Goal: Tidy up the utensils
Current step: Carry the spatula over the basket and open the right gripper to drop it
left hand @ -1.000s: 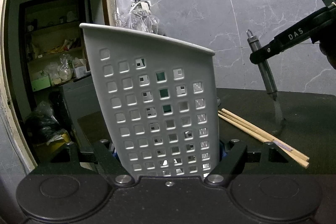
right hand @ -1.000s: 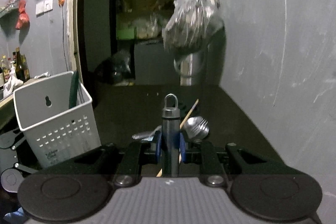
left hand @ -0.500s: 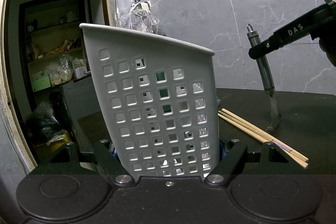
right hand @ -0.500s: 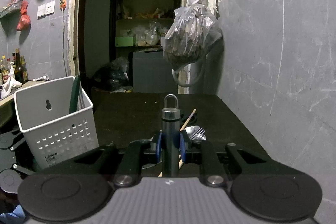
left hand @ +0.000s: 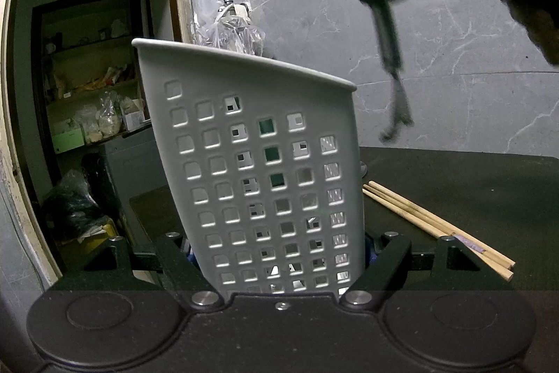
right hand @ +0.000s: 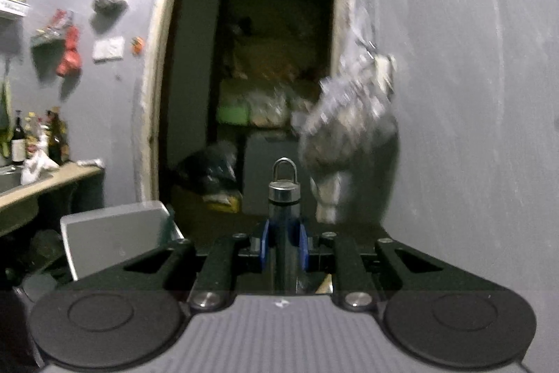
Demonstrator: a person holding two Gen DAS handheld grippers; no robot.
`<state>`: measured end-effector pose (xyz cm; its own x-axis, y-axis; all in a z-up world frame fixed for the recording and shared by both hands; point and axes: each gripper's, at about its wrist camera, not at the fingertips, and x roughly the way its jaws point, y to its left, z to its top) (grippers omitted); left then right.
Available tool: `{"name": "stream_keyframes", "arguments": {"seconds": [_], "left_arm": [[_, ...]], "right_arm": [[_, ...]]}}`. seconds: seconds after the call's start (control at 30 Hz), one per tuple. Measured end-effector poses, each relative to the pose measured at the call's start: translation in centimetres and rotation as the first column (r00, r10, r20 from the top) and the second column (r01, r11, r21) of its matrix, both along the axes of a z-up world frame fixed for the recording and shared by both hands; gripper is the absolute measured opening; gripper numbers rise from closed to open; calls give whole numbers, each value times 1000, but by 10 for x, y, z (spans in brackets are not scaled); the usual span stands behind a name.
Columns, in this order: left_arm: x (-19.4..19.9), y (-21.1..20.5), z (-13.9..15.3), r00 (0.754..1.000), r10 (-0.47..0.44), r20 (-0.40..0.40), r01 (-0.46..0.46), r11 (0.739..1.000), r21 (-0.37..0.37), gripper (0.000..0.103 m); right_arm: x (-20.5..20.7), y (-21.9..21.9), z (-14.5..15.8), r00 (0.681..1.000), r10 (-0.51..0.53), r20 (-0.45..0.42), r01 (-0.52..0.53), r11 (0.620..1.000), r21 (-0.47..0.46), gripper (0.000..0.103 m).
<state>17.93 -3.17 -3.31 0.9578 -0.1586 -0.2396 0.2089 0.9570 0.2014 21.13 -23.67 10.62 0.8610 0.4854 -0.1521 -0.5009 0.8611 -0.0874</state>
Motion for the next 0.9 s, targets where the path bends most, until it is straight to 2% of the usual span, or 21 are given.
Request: {"name": "stream_keyframes", "arguments": {"seconds": [0.2,0.4,0.63,0.9], "left_arm": [[0,0,0,1000,0,0,0,1000,1,79],[0,0,0,1000,0,1,0,1000,0,79],[0,0,0,1000,1,0,-1,1000,1,79],[-1,-1,0,1000,1,2,-1,1000,6,79]], "right_arm": [[-12,25,31,988,92,125,-91,996,-11,20],[-20,49,55,965,173,196,-177,984,2,20],[-14,65,58,949,270,162,-280,959,42,20],[2,71,36,938,345,35,-347,934,89,20]]}}
